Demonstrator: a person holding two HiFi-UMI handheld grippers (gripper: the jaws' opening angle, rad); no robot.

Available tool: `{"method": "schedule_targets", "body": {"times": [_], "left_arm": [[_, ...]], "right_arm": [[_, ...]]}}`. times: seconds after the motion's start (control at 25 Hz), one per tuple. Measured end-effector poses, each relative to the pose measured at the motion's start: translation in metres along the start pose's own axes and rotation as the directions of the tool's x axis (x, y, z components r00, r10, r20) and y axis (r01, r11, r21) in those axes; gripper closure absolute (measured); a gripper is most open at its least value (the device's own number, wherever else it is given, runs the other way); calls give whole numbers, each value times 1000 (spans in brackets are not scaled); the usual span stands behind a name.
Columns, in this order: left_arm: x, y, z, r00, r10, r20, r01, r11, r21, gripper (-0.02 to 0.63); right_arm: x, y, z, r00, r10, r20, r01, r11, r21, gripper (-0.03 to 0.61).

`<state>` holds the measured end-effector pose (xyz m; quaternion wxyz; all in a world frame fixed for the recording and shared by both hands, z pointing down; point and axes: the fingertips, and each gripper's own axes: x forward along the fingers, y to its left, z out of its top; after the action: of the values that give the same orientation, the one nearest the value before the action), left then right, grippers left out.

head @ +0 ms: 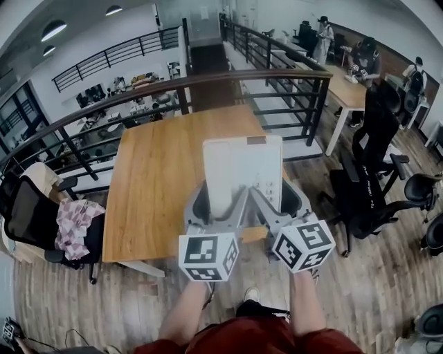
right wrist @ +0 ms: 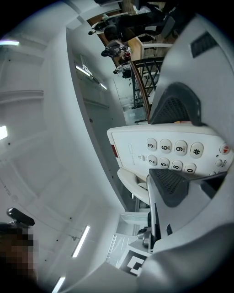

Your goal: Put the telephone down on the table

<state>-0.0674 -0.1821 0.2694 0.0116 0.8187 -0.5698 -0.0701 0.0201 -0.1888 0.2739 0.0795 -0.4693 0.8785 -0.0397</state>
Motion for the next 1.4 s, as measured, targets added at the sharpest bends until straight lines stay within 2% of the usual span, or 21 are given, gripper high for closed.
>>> {"method": "schedule_targets", "body": {"times": [0.24, 0.48, 0.96, 1.4], "left_arm": [[81, -14, -9, 1000, -16, -6, 16, 1000, -7, 242], [135, -18, -18, 1000, -8, -15, 8, 1000, -11, 242], [204, 20, -48, 998, 6, -65, -8, 1000, -26, 242], [270, 98, -89, 991, -1, -134, -9, 997, -78, 242]], "right_arm": [[35, -73, 8, 1000, -17, -4, 17, 1000, 1, 275], [64, -120, 9, 1000, -12, -9, 12, 1000, 5, 275], [132, -163, -19, 998, -12, -54, 13, 999, 34, 275], [227, -181, -67, 991, -40, -129, 47, 997, 53, 275]]}}
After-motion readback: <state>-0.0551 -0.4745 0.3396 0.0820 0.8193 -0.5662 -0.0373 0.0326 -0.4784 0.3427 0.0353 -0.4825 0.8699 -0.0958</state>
